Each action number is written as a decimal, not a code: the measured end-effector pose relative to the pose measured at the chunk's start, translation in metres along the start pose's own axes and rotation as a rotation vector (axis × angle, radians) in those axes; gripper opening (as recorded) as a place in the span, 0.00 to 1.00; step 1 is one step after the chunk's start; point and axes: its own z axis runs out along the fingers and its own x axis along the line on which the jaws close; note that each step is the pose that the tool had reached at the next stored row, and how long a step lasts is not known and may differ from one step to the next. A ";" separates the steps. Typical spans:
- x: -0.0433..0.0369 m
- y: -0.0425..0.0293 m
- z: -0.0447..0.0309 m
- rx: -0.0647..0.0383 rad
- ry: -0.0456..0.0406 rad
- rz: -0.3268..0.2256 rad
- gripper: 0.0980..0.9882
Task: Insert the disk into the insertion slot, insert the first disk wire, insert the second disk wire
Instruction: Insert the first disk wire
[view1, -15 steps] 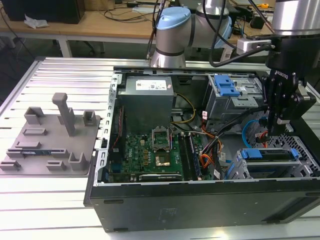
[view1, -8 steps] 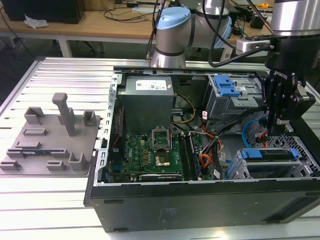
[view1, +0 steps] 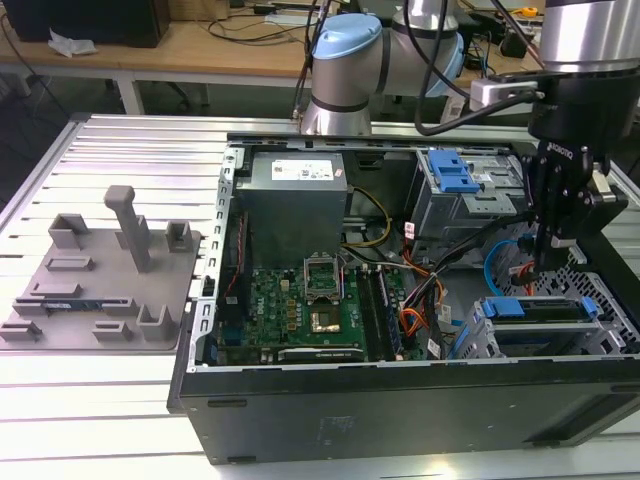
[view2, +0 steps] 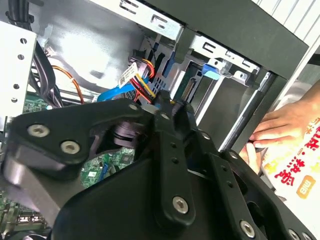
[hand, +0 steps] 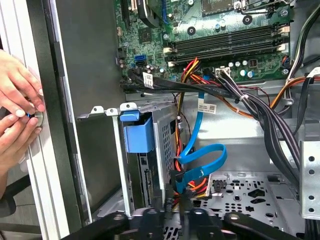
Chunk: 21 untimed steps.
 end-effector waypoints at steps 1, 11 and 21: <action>0.0000 0.0002 0.0000 0.001 0.0000 0.000 0.12; 0.0012 -0.0072 0.0017 -0.010 -0.0031 -0.003 0.07; 0.0033 -0.0158 0.0024 -0.105 -0.1796 -0.004 0.07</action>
